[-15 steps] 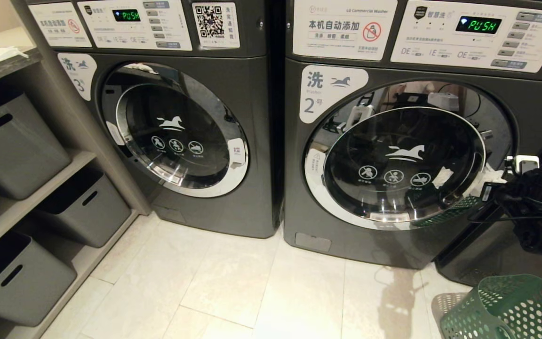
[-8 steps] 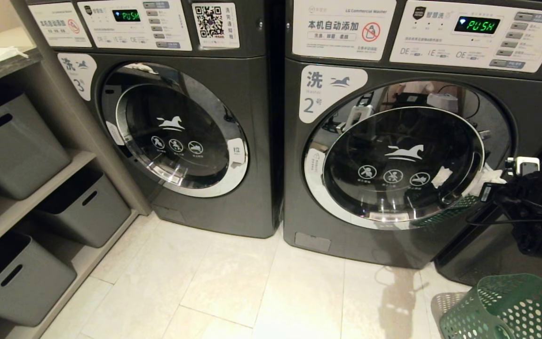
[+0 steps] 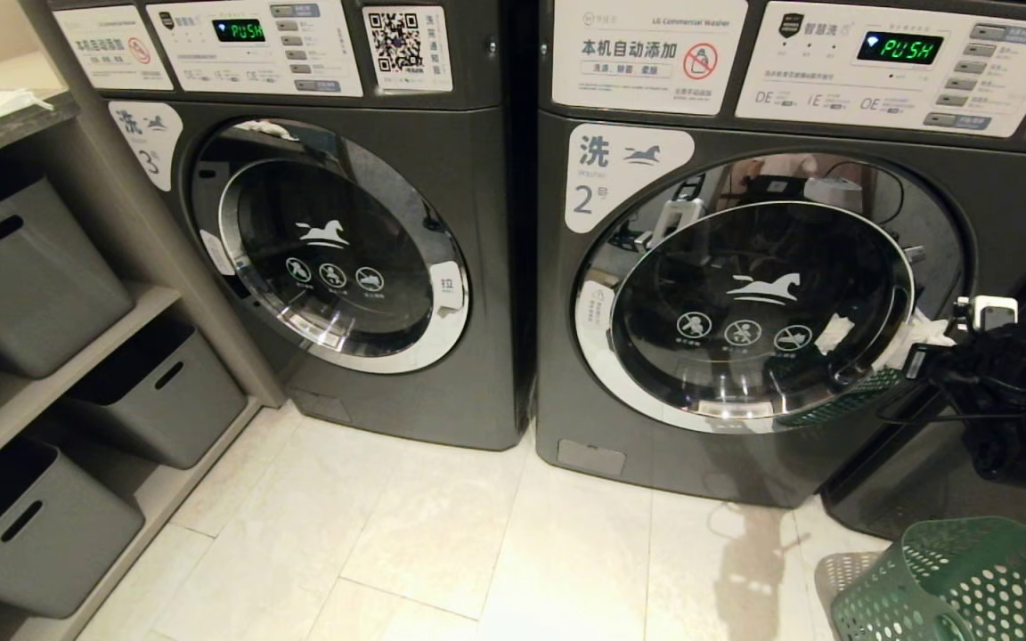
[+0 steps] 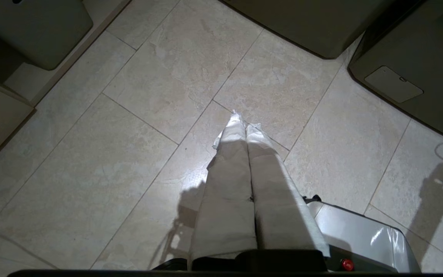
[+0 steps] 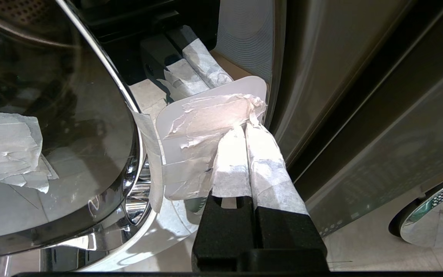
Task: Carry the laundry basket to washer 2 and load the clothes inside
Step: Press the washing machine door tightly with the right hand
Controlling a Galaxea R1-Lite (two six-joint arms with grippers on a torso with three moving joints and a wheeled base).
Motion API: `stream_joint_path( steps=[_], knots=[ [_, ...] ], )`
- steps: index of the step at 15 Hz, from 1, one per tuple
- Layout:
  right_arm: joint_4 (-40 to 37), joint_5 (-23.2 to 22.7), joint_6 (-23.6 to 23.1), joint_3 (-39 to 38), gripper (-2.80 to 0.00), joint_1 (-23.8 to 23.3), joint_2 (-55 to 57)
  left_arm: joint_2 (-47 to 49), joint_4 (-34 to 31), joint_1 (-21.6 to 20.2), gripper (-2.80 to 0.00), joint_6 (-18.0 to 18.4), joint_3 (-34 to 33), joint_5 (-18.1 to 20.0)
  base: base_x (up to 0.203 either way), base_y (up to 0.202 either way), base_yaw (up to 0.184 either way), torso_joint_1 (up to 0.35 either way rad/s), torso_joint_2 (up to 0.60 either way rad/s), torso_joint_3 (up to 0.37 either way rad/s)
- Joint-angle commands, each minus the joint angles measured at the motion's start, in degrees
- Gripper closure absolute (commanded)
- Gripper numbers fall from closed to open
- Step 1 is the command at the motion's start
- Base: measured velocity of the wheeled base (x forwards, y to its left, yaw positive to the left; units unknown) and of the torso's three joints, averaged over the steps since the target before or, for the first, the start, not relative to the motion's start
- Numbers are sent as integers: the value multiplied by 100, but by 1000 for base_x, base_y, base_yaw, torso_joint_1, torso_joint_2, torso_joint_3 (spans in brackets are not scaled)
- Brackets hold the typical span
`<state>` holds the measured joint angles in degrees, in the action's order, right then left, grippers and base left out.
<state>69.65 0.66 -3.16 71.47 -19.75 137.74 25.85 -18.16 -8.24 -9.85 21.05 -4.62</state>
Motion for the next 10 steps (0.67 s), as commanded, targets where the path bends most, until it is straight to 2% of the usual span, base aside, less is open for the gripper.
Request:
stream_joint_path(
  steps=[1,10],
  knots=[
    [22,-22,-18,5,0,50,14,-54,-12,-2,0,-8,-5,-4,0,0,0,0,0,0],
    [-20,-4,-66,31,0,34,-71,-221,-108,-2,0,-8,-22,-4,0,0,0,0,0,0]
  ],
)
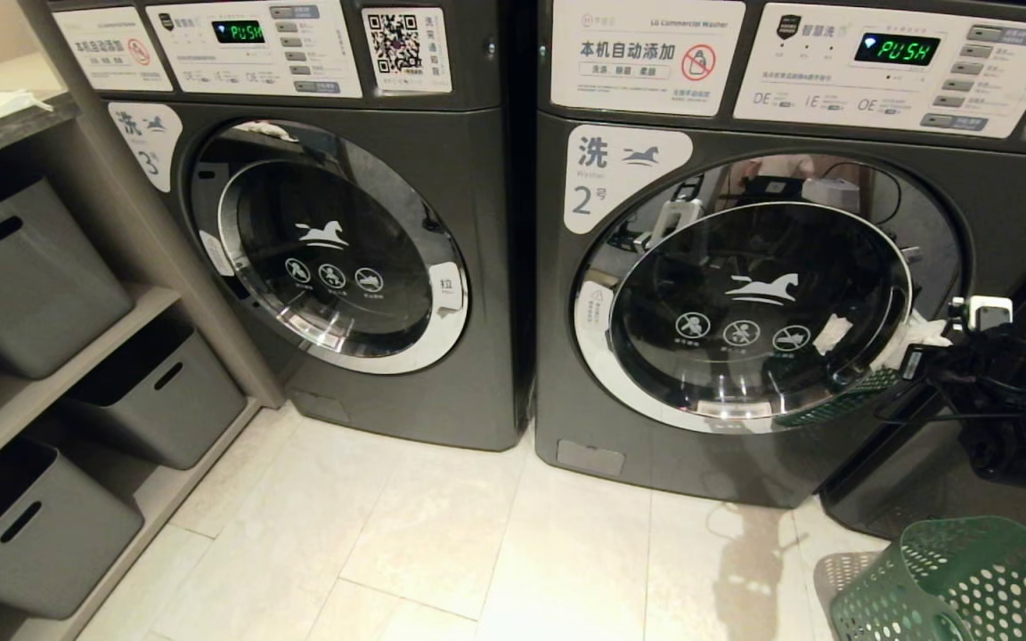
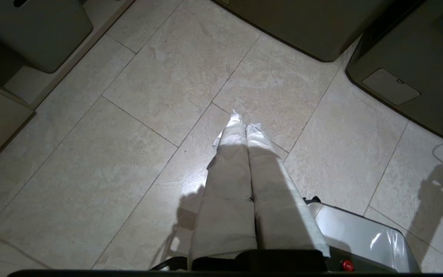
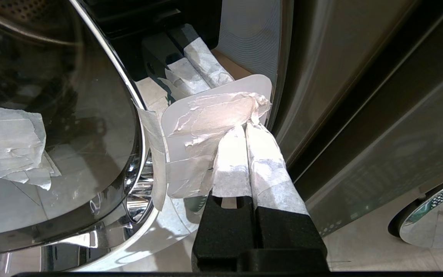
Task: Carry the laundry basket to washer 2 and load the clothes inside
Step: Press the washing machine door tightly with the right hand
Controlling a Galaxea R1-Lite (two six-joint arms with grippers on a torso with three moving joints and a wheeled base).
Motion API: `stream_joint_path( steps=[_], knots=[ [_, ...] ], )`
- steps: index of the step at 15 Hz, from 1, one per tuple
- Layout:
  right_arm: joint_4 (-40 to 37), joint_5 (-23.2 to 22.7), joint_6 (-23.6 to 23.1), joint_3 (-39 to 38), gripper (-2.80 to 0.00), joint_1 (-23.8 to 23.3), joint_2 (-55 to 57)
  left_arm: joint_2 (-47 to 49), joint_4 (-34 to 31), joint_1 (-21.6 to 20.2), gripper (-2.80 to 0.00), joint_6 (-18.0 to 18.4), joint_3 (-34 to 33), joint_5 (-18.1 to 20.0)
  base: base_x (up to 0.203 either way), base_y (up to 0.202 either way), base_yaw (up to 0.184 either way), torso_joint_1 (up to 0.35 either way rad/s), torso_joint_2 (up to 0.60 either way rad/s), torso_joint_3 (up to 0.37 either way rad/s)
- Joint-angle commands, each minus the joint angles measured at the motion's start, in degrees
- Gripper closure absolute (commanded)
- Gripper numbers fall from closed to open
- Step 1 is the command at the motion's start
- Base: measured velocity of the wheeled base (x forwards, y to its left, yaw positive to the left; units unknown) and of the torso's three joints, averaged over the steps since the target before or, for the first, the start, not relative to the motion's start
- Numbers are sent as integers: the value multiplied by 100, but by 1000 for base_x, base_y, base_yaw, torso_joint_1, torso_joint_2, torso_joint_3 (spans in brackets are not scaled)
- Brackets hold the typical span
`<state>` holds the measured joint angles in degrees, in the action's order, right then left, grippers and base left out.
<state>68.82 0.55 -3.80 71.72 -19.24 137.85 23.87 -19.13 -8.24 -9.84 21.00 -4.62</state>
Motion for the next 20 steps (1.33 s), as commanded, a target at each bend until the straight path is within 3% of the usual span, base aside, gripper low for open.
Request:
stream_joint_path(
  steps=[1,3,8,13,17,18,20],
  knots=[
    [44,-2,-13,31,0,-19,-56,-44,-12,-2,0,-9,-26,-4,0,0,0,0,0,0],
    [68,24,-92,163,0,-3,67,-150,-52,-2,0,-9,-19,5,0,0,0,0,0,0],
    [75,25,-147,-630,0,-39,-329,-397,-346,-2,0,-9,-29,5,0,0,0,0,0,0],
    [55,13,-813,-2456,0,-188,-1202,-704,-682,-2,0,-9,-26,98,0,0,0,0,0,0],
    [62,-86,-1066,-3690,0,-219,-1989,-770,-733,-2,0,-9,-44,164,0,0,0,0,0,0],
    [57,-108,-1075,-3783,0,-220,-2255,-770,-714,-2,0,17,-35,216,0,0,0,0,0,0],
    [13,-172,-1083,-3878,0,-221,-2866,-762,-710,73,0,443,-76,456,0,0,0,0,0,0]
  ],
)
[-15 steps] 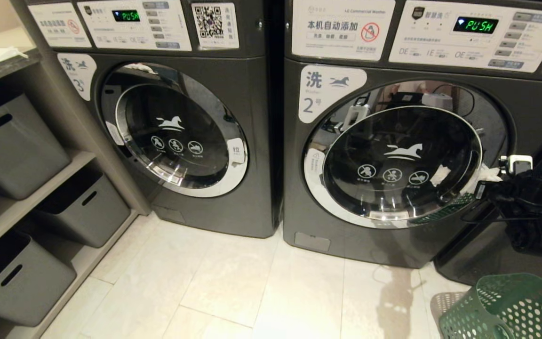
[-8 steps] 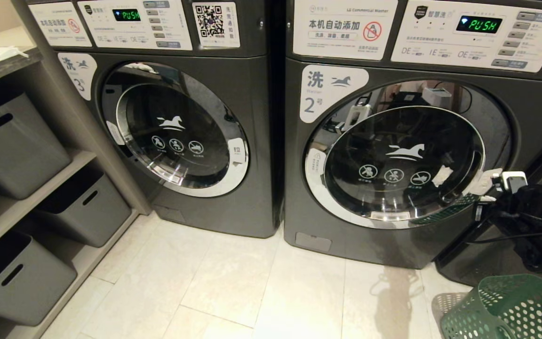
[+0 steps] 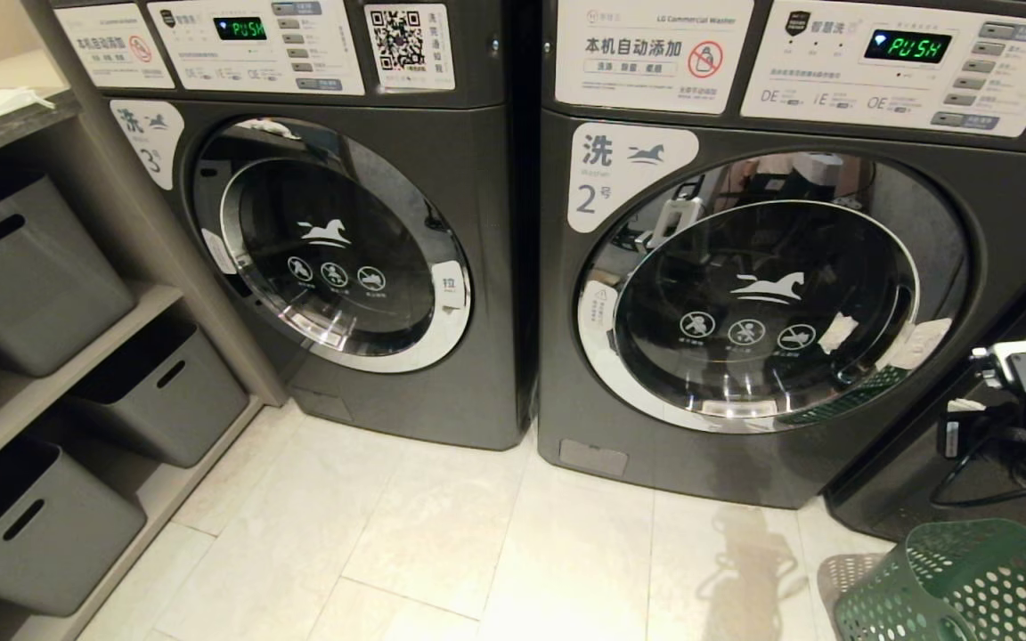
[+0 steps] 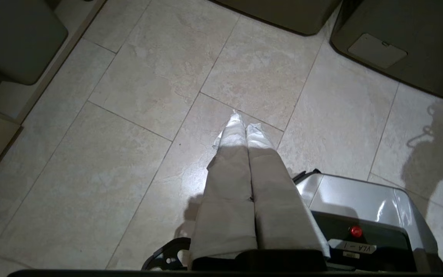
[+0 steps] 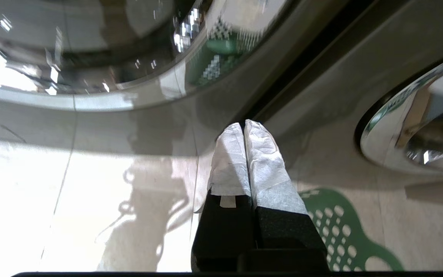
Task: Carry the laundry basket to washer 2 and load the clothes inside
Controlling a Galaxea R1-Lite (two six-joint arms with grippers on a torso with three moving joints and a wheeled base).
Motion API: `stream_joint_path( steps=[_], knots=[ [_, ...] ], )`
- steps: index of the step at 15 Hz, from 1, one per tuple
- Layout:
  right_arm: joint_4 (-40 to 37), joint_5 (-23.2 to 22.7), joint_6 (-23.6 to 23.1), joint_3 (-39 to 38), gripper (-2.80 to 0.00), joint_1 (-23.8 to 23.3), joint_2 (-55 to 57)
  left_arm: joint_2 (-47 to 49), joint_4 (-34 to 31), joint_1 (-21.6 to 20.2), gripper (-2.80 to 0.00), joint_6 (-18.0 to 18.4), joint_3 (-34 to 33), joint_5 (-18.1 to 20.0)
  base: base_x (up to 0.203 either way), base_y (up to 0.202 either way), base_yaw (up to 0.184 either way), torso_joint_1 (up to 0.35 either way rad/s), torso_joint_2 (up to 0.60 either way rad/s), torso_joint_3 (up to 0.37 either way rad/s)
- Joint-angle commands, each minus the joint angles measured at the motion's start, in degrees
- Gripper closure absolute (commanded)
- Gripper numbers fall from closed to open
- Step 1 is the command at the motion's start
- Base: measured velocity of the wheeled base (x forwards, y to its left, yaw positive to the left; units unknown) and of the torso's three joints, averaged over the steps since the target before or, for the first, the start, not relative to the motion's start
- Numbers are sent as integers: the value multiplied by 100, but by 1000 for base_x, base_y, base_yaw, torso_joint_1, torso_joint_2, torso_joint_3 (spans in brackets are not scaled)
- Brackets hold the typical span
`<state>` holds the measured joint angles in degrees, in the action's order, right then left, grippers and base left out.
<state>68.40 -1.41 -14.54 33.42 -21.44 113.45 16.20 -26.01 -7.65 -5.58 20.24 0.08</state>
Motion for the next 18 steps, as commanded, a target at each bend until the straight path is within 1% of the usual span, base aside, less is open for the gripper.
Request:
stream_joint_path(
  steps=[1,3,5,6,9,10,12,13,15,16,18],
  knots=[
    [-28,-75,-11,-147,0,1,-813,6,-8,72,0,210,-122,114,0,0,0,0,0,0],
    [-297,-327,-12,-451,0,6,-1602,-2,21,96,0,514,-402,180,0,0,0,0,0,0],
    [-681,-523,-13,-710,0,8,-2268,-3,53,97,0,685,-701,156,0,0,0,0,0,0],
    [-816,-568,-13,-775,0,8,-2497,-3,175,97,0,749,-870,148,0,0,0,0,0,0],
    [-1099,-652,-20,-978,0,33,-3004,-1,1080,117,0,903,-1373,246,0,0,0,0,0,0],
    [-1168,-686,-21,-1059,0,34,-3141,-6,1089,267,0,917,-1380,277,0,0,0,0,0,0],
    [-1302,-717,-31,-1170,0,39,-3380,-161,1083,903,0,929,-1398,271,0,0,0,0,0,0],
    [-1380,-720,-31,-1179,0,40,-3464,-366,1071,993,0,969,-1415,258,0,0,0,0,0,0],
    [-1451,-787,-12,-1101,0,69,-3583,-1174,1038,884,0,1019,-1425,242,0,0,0,0,0,0],
    [-1446,-906,3,-1012,0,101,-3602,-1502,1045,853,0,1037,-1439,205,0,0,0,0,0,0],
    [-1449,-986,86,-553,0,264,-3600,-1640,1193,800,0,1001,-1503,20,0,0,0,0,0,0]
  ],
)
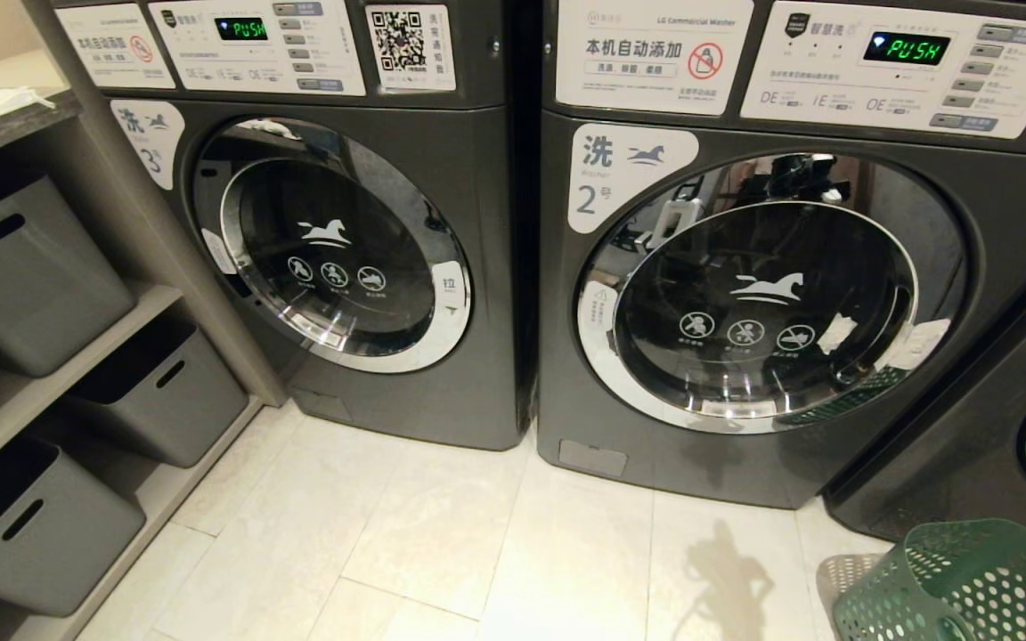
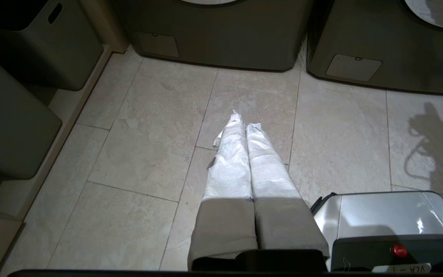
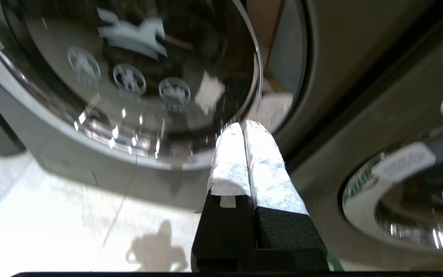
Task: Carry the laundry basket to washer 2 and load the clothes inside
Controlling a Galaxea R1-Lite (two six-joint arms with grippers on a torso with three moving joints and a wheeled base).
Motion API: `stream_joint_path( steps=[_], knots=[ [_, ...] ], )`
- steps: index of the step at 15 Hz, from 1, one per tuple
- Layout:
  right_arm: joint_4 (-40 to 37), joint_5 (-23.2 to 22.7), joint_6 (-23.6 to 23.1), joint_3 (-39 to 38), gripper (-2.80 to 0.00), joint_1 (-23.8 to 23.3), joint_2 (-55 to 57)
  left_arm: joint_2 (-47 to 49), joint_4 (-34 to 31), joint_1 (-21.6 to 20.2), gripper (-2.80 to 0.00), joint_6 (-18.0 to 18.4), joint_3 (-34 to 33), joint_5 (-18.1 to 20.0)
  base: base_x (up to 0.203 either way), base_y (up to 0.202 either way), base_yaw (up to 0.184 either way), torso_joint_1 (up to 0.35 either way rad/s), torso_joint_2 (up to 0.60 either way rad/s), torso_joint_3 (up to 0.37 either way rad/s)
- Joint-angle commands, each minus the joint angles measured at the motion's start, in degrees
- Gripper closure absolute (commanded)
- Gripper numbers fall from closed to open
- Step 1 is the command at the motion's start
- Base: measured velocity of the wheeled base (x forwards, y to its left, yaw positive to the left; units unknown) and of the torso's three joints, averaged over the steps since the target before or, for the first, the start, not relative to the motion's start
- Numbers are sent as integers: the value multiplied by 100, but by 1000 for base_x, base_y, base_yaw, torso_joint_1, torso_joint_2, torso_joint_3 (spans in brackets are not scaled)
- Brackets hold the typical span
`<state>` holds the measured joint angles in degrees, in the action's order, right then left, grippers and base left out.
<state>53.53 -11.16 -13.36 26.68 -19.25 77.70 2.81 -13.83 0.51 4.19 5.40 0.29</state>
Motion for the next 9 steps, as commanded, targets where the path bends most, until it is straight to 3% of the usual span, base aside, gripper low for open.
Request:
stream_joint_path(
  steps=[1,5,9],
  knots=[
    [29,-19,120,390,0,143,-20,-290,3,-16,0,-58,-30,-38,0,0,0,0,0,0],
    [-512,-26,364,1448,0,284,-93,-290,3,-25,0,-210,-30,-64,0,0,0,0,0,0],
    [-1623,206,385,3014,0,448,125,-290,3,-16,0,-314,-30,-73,0,0,0,0,0,0]
  ],
)
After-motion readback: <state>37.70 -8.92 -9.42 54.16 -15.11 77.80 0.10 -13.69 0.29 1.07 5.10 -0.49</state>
